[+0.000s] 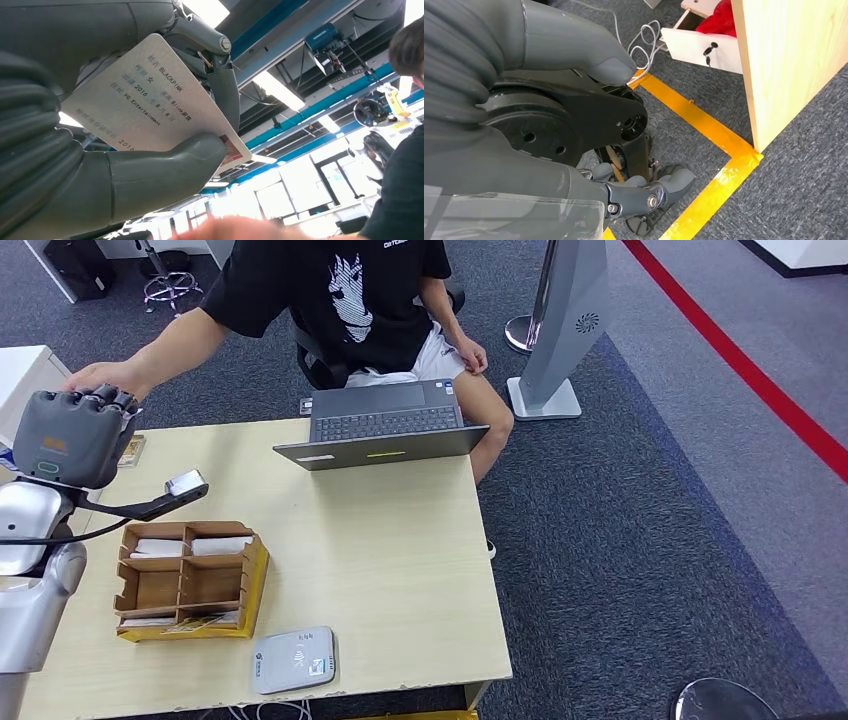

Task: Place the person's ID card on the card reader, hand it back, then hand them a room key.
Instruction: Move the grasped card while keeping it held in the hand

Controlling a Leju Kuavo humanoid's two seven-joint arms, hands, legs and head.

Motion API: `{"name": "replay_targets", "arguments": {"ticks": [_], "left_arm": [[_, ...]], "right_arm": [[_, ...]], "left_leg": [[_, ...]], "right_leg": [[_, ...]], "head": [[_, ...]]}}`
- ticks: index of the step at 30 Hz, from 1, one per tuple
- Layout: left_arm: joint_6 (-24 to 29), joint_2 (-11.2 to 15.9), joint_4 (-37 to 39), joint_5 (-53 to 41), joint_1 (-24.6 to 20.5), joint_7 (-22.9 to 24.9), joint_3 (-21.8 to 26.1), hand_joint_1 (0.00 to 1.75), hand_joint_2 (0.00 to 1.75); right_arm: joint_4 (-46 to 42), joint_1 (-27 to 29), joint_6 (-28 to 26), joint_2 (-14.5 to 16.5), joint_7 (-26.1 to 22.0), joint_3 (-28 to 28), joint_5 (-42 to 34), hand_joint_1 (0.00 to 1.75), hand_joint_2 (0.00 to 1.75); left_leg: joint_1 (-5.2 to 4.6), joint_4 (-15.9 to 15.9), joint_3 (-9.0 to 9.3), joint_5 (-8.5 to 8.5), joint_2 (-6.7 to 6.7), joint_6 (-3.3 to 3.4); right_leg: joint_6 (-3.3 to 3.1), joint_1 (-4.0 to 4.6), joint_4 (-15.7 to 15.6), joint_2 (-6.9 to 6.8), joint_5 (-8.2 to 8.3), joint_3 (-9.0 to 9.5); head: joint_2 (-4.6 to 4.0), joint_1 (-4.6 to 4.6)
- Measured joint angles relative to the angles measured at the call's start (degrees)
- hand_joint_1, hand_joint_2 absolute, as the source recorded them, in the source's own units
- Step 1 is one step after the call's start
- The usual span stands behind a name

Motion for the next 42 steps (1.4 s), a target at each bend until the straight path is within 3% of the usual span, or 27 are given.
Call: {"name": "replay_targets", "arguments": {"ticks": [8, 16, 23, 30, 37, 42], "left_arm": [[3.67, 0.61, -1.25, 2.7, 2.87, -1.28, 0.22, 1.75, 1.75], [13.76, -1.28, -17.95, 3.41, 18.96, -3.54, 0.45, 1.75, 1.75], [21.84, -1.13, -30.77, -5.72, 31.65, -1.54, -3.32, 1.75, 1.75], [22.44, 0.8, -37.44, -5.7, 37.92, 2.46, -7.21, 1.75, 1.75], [22.45, 1.37, -38.85, -4.54, 40.65, 1.85, -7.7, 1.75, 1.75], [22.43, -0.21, -38.05, 1.23, 45.41, -0.26, -7.3, 1.75, 1.75]], "right_arm": [[0.0, 0.07, -0.13, -0.02, -0.25, -0.01, 0.14, 0.0, 1.75], [-0.02, 0.58, -1.49, -0.02, -1.09, -0.06, -0.62, 0.0, 1.75], [-0.04, 0.86, -2.32, -0.02, -2.09, -0.91, -1.66, 0.0, 1.75], [-0.13, 0.99, -3.06, -0.02, -2.32, -1.85, -1.87, 0.0, 1.75], [-0.17, 0.99, -3.08, -0.02, -2.4, -1.97, -1.73, 0.0, 1.75], [-0.19, 1.01, -3.41, -0.02, -2.38, -2.08, -1.11, 0.0, 1.75]], "left_leg": [[-0.01, 0.0, -0.01, 0.0, 0.01, 0.0], [-0.04, 0.0, -0.05, -0.12, 0.02, 0.02], [-0.03, -0.01, -0.1, -0.15, 0.01, 0.01], [-0.01, -0.02, -0.12, -0.14, -0.03, 0.0], [-0.01, -0.02, -0.12, -0.13, -0.03, -0.01], [-0.02, -0.02, -0.13, -0.15, -0.04, 0.01]], "right_leg": [[0.0, 0.0, 0.0, 0.0, 0.0, 0.01], [0.1, -0.02, -0.06, 0.02, -0.09, -0.03], [0.12, -0.02, -0.07, 0.0, -0.12, -0.08], [0.12, -0.01, -0.06, -0.04, -0.14, -0.08], [0.11, -0.01, -0.03, -0.04, -0.13, -0.05], [0.12, -0.02, -0.06, -0.04, -0.15, -0.07]], "head": [[0.0, -0.01], [0.0, -0.03], [0.0, -0.05], [0.0, -0.07], [0.0, -0.08], [0.0, -0.07]]}}
